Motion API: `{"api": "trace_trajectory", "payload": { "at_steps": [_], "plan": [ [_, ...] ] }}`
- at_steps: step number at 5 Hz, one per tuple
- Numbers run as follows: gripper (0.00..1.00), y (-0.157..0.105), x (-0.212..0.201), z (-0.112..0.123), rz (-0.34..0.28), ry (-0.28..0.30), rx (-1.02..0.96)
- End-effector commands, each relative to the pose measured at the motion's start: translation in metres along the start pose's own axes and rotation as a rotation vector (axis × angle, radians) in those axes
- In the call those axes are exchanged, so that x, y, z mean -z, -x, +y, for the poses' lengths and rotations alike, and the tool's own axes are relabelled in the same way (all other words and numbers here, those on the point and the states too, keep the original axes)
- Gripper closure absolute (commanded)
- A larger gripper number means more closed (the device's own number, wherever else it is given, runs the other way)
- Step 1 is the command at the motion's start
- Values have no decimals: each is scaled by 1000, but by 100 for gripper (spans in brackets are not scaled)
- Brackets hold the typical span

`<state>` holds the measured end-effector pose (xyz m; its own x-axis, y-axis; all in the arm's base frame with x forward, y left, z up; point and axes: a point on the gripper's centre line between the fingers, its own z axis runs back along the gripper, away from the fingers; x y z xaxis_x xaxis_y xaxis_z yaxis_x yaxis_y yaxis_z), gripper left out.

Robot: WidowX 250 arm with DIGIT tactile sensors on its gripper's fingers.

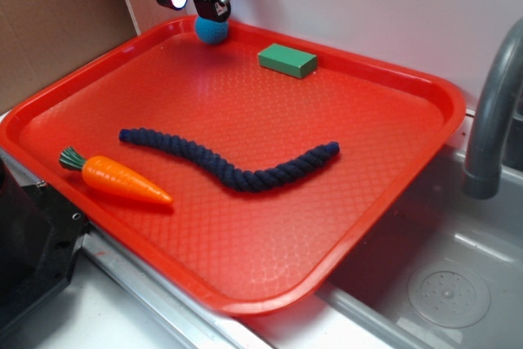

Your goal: Grab the blue ball.

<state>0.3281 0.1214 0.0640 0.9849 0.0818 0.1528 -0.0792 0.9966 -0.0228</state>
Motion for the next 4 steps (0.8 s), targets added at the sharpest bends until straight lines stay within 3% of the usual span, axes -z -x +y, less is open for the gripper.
{"api": "trace_trajectory", "payload": {
  "at_steps": [1,2,3,4],
  "plan": [
    [0,-10,-11,11,-131,-40,-24],
    [0,-8,3,18,-143,-49,-20],
    [0,-9,17,16,-112,-62,-4],
    [100,-8,15,14,-109,-74,-6]
  ]
}}
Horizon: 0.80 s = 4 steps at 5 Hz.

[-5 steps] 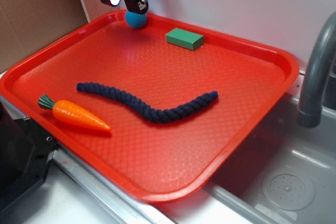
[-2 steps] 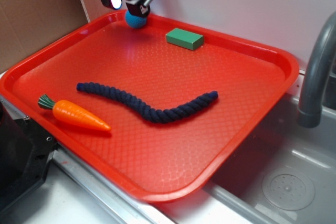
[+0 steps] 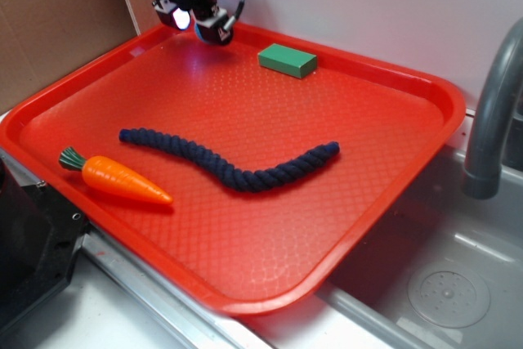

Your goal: Grab the blue ball.

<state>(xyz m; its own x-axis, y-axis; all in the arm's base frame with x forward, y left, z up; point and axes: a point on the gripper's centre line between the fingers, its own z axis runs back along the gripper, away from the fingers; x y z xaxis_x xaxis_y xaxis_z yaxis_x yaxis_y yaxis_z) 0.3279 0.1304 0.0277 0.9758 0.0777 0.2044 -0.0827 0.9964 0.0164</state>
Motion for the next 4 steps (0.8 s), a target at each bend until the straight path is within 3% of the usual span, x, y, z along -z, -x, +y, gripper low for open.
{"api": "trace_trajectory", "payload": {
  "at_steps": [1,4],
  "plan": [
    [100,-13,-21,4,-55,-47,0],
    [100,-10,-21,4,-57,-57,4]
  ]
}}
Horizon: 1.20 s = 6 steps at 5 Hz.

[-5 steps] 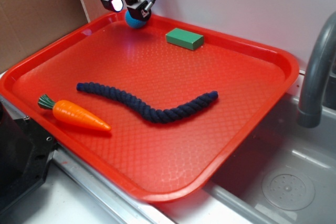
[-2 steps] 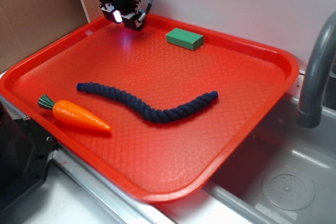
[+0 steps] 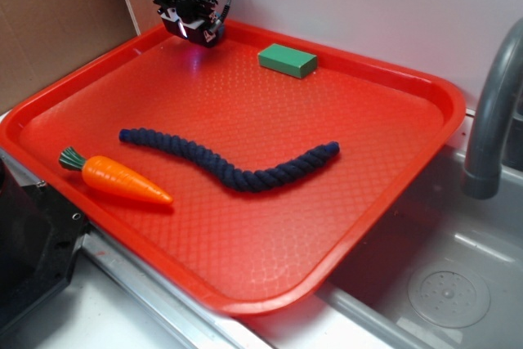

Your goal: Grab the blue ball.

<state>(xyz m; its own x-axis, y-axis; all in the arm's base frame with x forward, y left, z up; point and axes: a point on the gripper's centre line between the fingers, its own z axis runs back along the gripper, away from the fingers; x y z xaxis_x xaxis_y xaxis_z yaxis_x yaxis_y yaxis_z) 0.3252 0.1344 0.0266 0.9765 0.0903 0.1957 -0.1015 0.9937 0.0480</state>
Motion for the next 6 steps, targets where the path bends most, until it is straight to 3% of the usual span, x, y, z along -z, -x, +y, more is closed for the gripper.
{"api": "trace_trajectory", "payload": {
  "at_steps": [1,4,5,6],
  "plan": [
    [100,-12,-23,0,-71,-23,15],
    [100,-5,-39,-9,-80,-15,49],
    [100,17,-82,-24,-62,-17,81],
    [100,42,-140,-42,-51,19,98]
  ]
}}
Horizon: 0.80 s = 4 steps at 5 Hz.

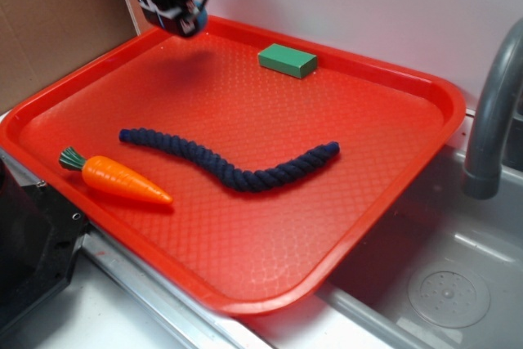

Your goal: Grab the blue ball.

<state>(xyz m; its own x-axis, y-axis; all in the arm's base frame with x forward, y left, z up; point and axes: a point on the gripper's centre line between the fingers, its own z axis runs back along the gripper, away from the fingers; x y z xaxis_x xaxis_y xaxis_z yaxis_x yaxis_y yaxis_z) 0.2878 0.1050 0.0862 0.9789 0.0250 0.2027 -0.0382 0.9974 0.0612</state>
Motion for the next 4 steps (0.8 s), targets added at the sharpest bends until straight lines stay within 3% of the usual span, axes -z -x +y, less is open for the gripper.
{"api": "trace_trajectory", "payload": {
  "at_steps": [1,2,3,4],
  "plan": [
    [100,22,-129,-34,35,47,-15],
    [100,24,-158,-47,134,122,-17],
    [100,29,-171,-57,148,152,-6],
    [100,38,-188,-70,95,147,33]
  ]
}}
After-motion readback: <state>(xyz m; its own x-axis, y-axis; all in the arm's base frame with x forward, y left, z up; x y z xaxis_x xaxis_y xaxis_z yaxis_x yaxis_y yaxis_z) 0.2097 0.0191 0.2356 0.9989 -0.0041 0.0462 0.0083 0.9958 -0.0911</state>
